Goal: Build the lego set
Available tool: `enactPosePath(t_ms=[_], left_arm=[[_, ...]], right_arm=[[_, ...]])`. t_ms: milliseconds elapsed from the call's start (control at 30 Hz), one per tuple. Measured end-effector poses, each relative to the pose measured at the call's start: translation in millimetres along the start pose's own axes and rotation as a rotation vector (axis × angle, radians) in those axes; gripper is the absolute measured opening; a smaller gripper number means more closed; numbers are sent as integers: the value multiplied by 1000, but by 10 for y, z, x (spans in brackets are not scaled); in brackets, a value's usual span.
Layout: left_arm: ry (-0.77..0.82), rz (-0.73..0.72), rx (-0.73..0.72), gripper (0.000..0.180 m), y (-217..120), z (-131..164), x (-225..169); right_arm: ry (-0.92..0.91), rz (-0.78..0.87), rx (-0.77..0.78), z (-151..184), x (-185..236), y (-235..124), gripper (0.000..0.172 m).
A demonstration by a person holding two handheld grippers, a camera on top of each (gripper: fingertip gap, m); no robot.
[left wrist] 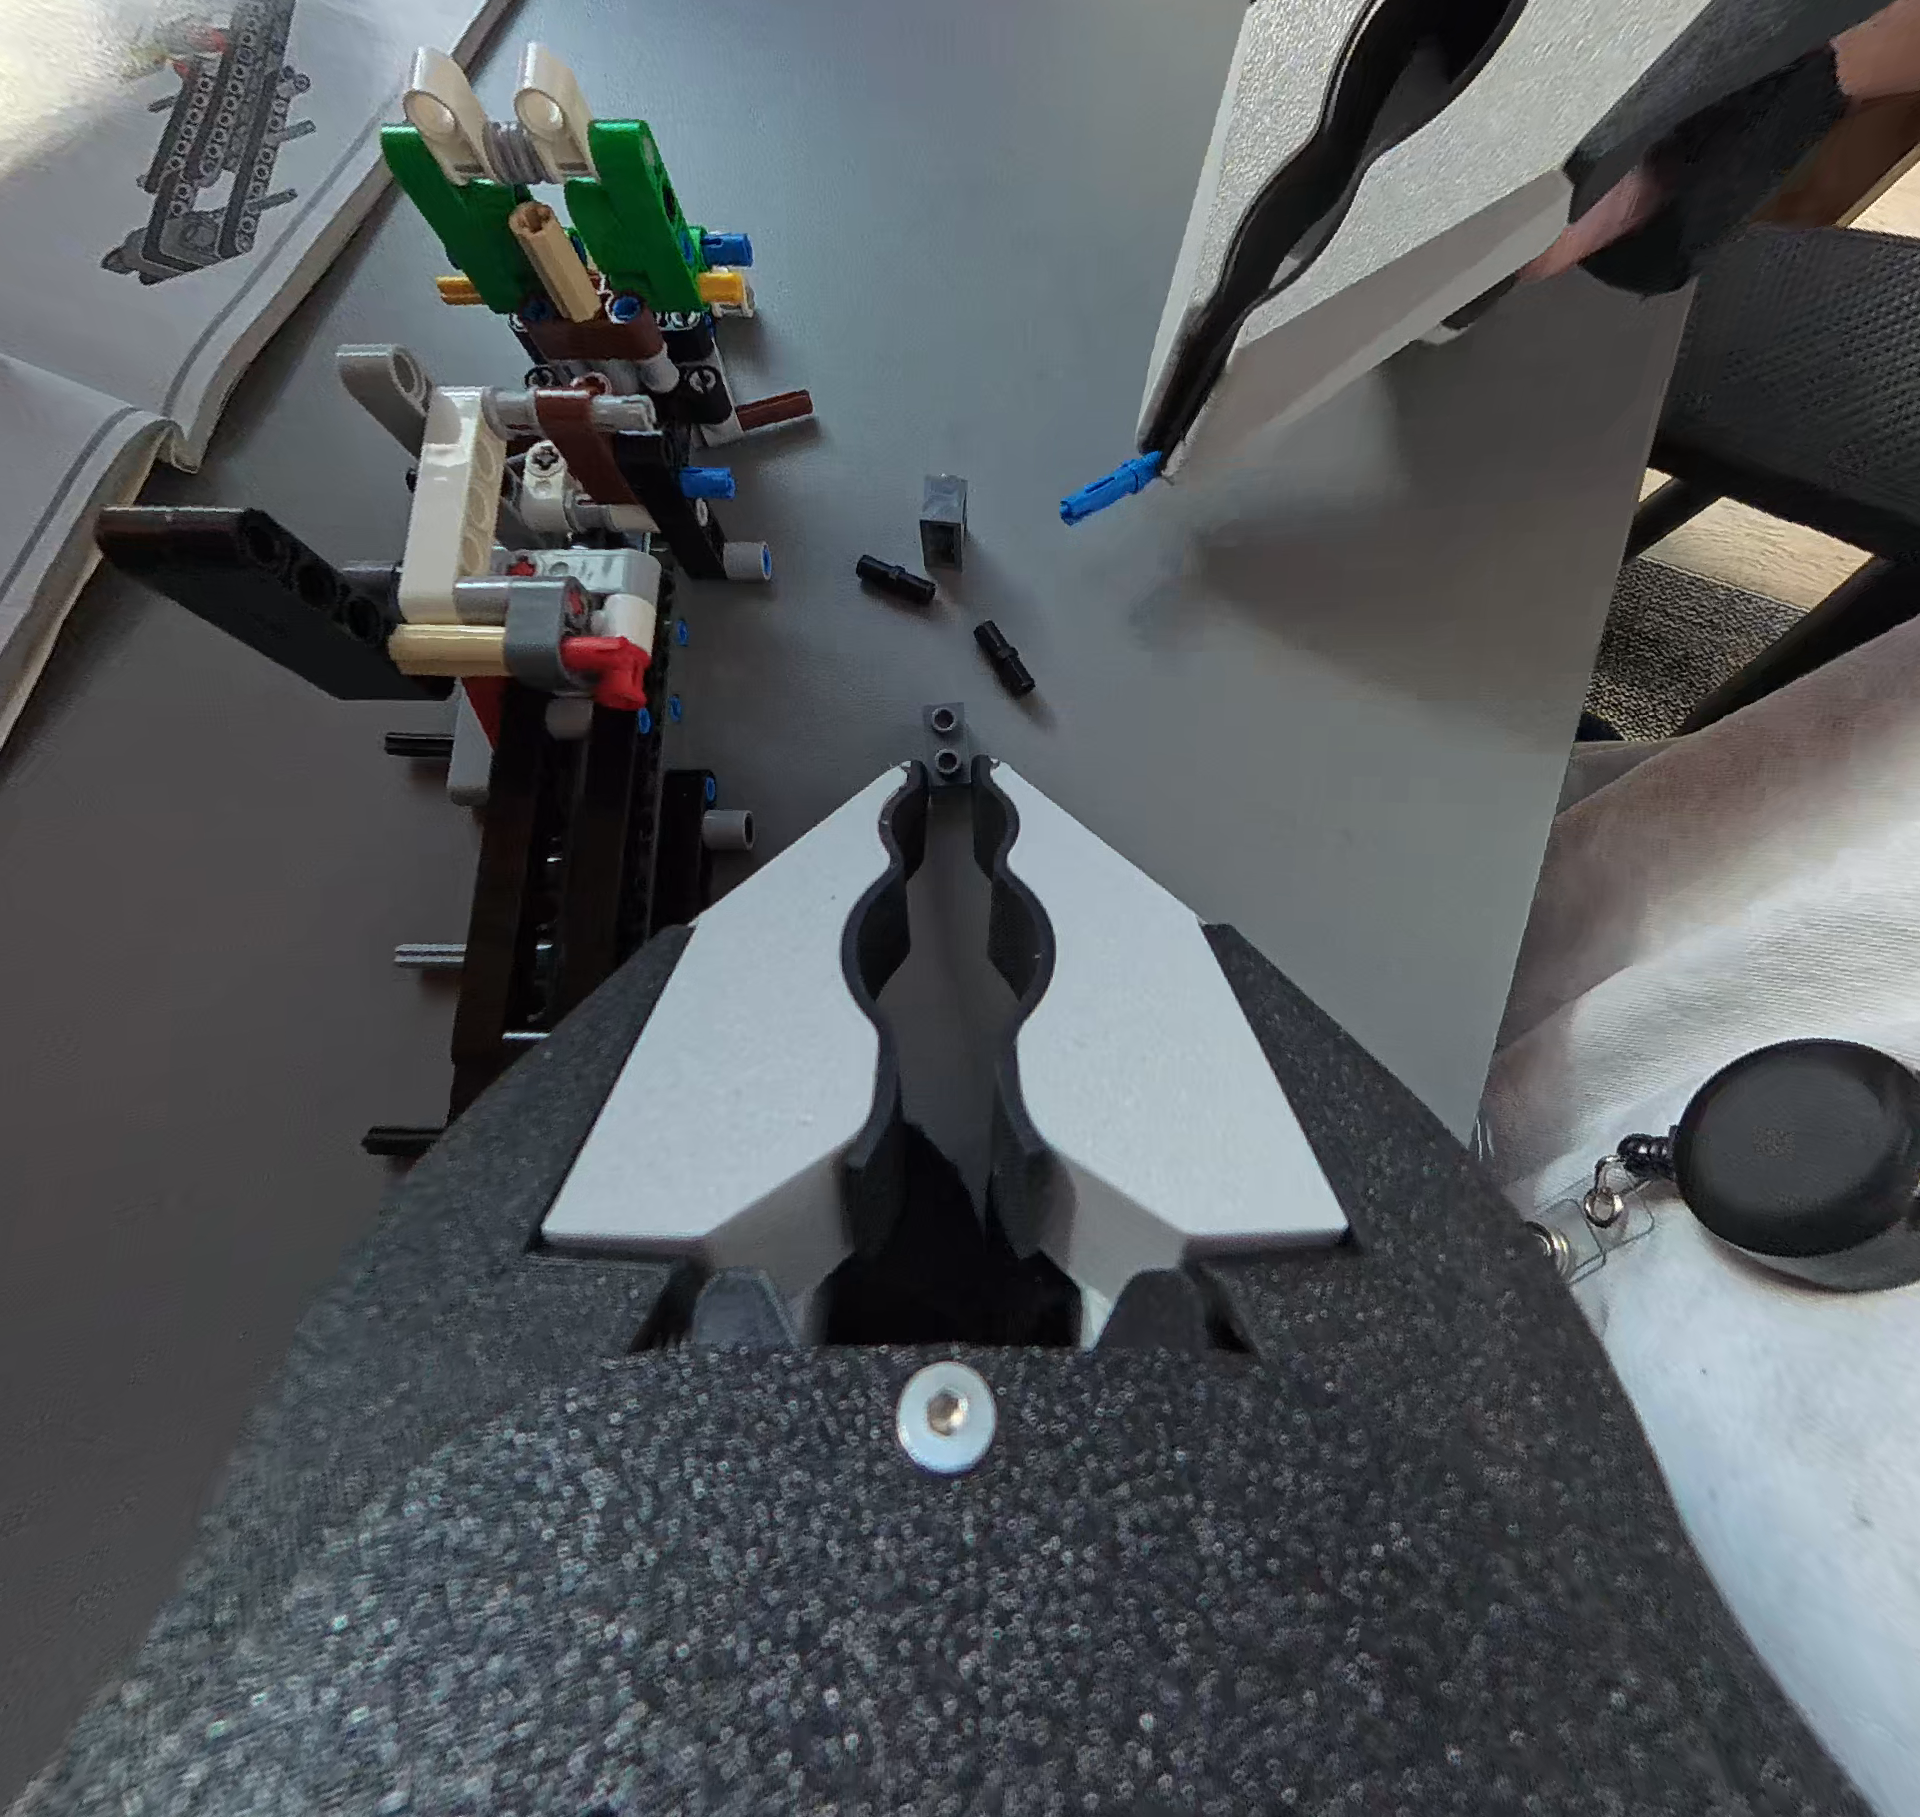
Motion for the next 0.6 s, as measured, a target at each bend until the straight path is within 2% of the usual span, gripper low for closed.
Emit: enactPosePath(t_ms=[33, 200, 367, 600], left_arm=[[3, -3, 0, 6, -5, 12, 3], [12, -4, -1, 7, -25, 58, 4], [32, 0, -12, 7, -27, 50, -13], [73, 24, -35, 9, -28, 5, 0]], right_arm=[[54, -7, -8, -48, 56, 23, 3], [155, 43, -15, -223, 263, 153, 2], [272, 80, 11, -240, 315, 279, 2], [310, 128, 47, -225, 298, 394, 2]])
Point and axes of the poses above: each gripper's, where its closed fingertips meet, y out along the fingers, z out of its underside, x = y × z across the jaws, the point moved 2 cm from there along -y, back along the fingers, and after that the axes turned 11 degrees about -y, right-handed, at the moved point
